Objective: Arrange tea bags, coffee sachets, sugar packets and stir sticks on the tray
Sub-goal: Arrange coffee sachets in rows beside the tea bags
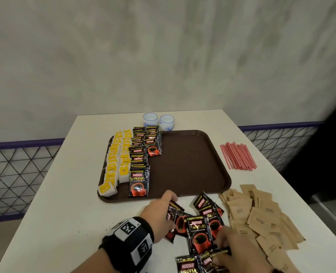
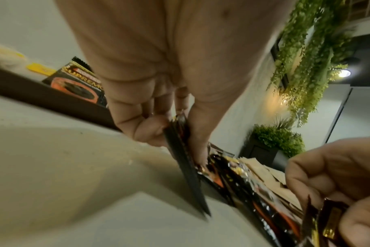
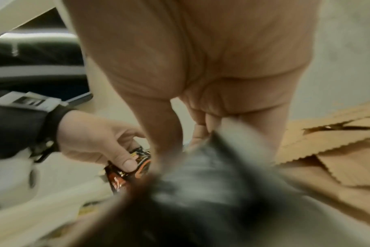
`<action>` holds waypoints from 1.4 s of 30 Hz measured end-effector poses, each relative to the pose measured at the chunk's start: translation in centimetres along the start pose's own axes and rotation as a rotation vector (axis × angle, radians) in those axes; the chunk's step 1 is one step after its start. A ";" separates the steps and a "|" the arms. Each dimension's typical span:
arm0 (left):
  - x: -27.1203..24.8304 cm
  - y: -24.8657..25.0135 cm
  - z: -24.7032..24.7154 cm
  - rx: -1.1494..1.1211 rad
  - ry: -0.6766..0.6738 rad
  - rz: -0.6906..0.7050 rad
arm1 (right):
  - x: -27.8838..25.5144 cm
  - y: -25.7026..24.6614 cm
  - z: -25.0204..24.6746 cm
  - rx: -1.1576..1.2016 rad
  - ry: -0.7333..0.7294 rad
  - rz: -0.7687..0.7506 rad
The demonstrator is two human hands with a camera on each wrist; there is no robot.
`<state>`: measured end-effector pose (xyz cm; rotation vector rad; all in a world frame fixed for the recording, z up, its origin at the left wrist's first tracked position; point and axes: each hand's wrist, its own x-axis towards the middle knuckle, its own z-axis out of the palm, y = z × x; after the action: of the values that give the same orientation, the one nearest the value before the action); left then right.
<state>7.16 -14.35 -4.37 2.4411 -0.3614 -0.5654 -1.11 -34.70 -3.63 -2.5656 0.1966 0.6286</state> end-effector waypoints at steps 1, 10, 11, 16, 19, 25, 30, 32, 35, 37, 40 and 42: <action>-0.2 -0.3 -0.4 -0.024 0.017 0.002 | -0.1 0.3 -0.2 0.039 0.026 0.003; -2.6 -2.9 -5.3 -0.441 0.272 -0.017 | 0.6 0.2 -3.8 0.414 0.231 -0.133; -2.7 -3.1 -5.7 -0.519 0.273 -0.037 | 0.8 -0.6 -4.3 0.483 0.255 -0.178; -2.4 -2.9 -6.7 -0.809 0.248 -0.031 | 3.0 -5.0 -6.1 0.593 0.255 -0.386; -2.0 -2.4 -7.3 -0.895 0.215 0.003 | 4.9 -7.1 -6.1 0.343 0.263 -0.490; -0.9 -2.0 -8.5 -0.950 0.178 0.011 | 6.4 -10.2 -6.9 0.318 0.040 -0.630; -1.3 -2.3 -9.4 -1.036 0.156 0.076 | 6.9 -10.6 -6.9 0.354 -0.045 -0.625; -1.5 -2.4 -9.6 -1.067 0.161 0.103 | 7.3 -10.7 -6.8 0.344 -0.012 -0.616; -1.2 -2.9 -9.7 -1.069 0.224 0.076 | 7.9 -11.1 -6.9 0.351 -0.018 -0.601; -0.9 -3.2 -9.7 -1.055 0.285 0.049 | 8.5 -11.3 -7.0 0.331 -0.020 -0.581; -0.8 -4.3 -9.9 -1.026 0.388 0.024 | 11.3 -11.0 -7.9 0.332 0.112 -0.502; -1.2 -5.4 -10.0 -1.022 0.411 0.001 | 14.2 -10.8 -8.8 0.317 0.171 -0.396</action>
<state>11.45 -4.72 -0.01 1.4969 0.0999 -0.1496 17.60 -29.94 1.19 -2.2579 -0.1446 0.2097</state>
